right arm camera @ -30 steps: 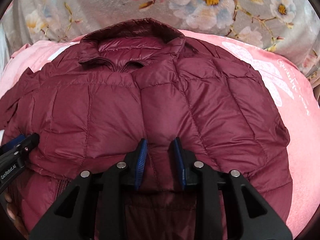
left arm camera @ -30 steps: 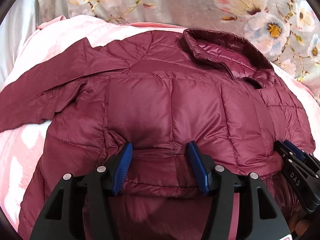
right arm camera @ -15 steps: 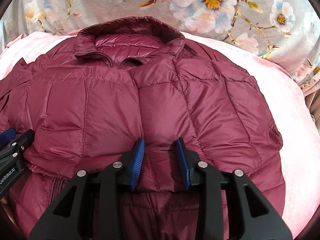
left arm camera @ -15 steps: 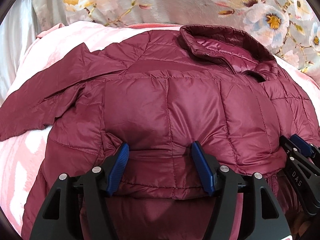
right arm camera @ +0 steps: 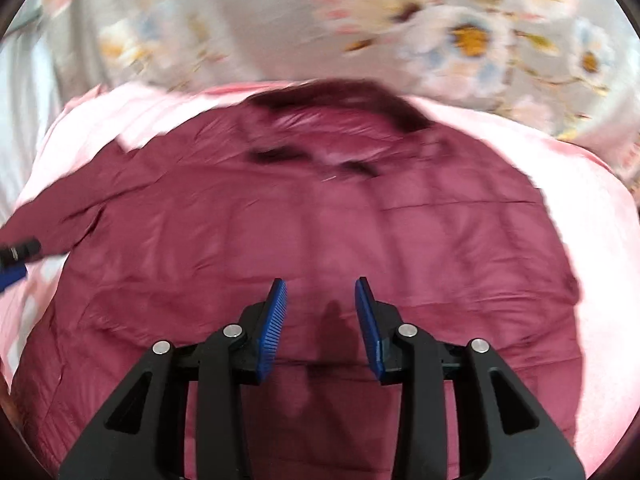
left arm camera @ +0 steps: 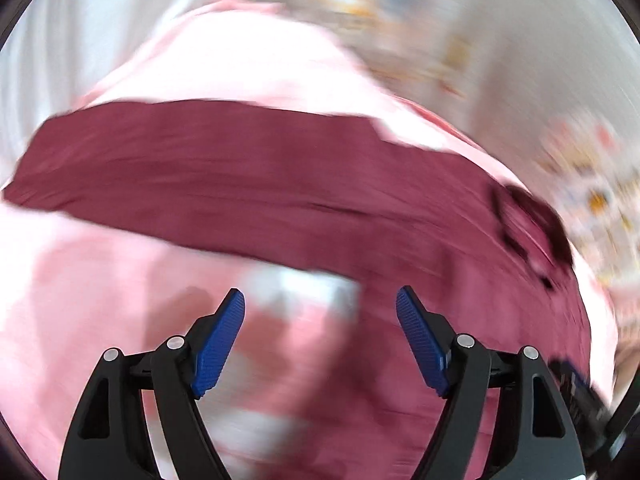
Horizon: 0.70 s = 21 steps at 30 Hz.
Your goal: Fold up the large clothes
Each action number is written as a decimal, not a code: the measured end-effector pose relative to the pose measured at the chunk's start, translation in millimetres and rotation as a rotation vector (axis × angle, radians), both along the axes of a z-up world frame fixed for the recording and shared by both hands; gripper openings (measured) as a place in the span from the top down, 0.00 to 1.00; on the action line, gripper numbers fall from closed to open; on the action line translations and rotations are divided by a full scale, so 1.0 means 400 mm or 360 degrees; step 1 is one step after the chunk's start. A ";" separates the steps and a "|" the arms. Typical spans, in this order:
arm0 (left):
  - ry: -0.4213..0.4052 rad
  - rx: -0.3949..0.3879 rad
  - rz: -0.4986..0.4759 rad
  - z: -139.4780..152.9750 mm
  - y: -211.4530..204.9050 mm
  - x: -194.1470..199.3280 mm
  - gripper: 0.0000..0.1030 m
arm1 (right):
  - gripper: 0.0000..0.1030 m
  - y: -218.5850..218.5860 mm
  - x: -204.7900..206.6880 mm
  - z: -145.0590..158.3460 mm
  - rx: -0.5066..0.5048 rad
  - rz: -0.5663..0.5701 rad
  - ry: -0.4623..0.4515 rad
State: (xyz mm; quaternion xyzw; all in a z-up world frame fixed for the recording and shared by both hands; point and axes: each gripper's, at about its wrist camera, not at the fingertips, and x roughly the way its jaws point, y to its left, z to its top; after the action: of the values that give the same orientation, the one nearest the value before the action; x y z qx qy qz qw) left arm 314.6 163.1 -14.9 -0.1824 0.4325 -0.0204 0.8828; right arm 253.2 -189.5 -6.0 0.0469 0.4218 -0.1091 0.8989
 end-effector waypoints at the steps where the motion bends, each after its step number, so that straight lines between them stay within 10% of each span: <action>1: 0.0033 -0.0011 0.0090 -0.011 0.059 0.010 0.27 | 0.67 0.009 0.007 -0.020 -0.0007 0.0002 0.0035; 7: 0.0126 -0.0106 0.0552 -0.069 0.376 0.046 0.27 | 0.65 0.005 0.007 -0.063 0.0013 -0.0030 0.0053; 14: 0.0087 -0.0167 0.0616 -0.076 0.418 0.093 0.30 | 0.62 0.031 0.009 -0.071 -0.0099 -0.0037 0.0068; 18: 0.0139 -0.0117 0.0464 -0.066 0.361 0.145 0.98 | 0.57 0.020 0.006 -0.068 -0.0083 -0.0061 0.0061; 21: 0.0056 -0.0060 0.0381 -0.001 0.307 0.144 0.99 | 0.51 0.007 -0.032 -0.038 -0.0021 -0.0120 -0.0006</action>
State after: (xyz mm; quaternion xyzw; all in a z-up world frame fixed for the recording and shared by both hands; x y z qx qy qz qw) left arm 372.0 286.0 -15.4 -0.2497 0.4225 0.0801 0.8676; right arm 240.2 -186.8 -21.1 0.0570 0.4175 -0.1455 0.8952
